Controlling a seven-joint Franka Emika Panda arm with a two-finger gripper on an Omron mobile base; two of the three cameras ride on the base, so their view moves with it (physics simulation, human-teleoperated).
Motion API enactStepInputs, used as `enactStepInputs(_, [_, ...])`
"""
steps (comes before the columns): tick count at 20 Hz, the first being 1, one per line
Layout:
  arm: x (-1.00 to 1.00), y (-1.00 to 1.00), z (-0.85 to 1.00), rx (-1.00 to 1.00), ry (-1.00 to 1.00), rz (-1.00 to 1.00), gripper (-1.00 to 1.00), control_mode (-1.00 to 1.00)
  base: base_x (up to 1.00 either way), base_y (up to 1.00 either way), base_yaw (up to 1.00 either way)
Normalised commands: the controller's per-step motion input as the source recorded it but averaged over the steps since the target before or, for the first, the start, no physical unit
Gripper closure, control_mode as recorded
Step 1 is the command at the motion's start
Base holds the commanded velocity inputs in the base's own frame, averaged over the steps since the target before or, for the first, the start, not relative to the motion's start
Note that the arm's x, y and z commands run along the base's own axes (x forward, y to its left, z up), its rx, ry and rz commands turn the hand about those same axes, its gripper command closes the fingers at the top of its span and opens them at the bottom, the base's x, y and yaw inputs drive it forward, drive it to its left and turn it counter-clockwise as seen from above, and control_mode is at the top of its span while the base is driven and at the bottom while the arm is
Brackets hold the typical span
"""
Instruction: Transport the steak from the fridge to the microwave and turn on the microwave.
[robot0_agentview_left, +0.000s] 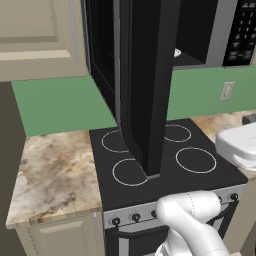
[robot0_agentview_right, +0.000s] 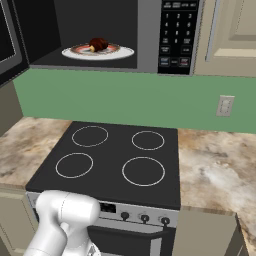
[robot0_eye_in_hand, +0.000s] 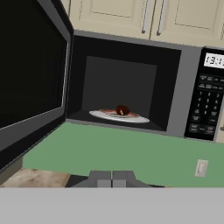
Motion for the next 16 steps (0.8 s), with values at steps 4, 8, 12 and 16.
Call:
enactStepInputs(4, [-0.23, 0.12, 0.0, -0.02, 0.0, 0.0, 1.0, -1.0, 0.0, 0.0, 0.0])
enactStepInputs(8, [-0.14, 0.11, -0.02, -0.02, 0.0, 0.0, 1.0, -1.0, 0.0, 0.0, 0.0])
enactStepInputs(12, [-0.01, 0.06, -0.08, -0.04, 0.0, 0.0, 1.0, -1.0, 0.0, 0.0, 0.0])
enactStepInputs(16, [-0.08, 0.14, -0.12, -0.06, -0.06, 0.0, 1.0, -1.0, 0.0, 0.0, 0.0])
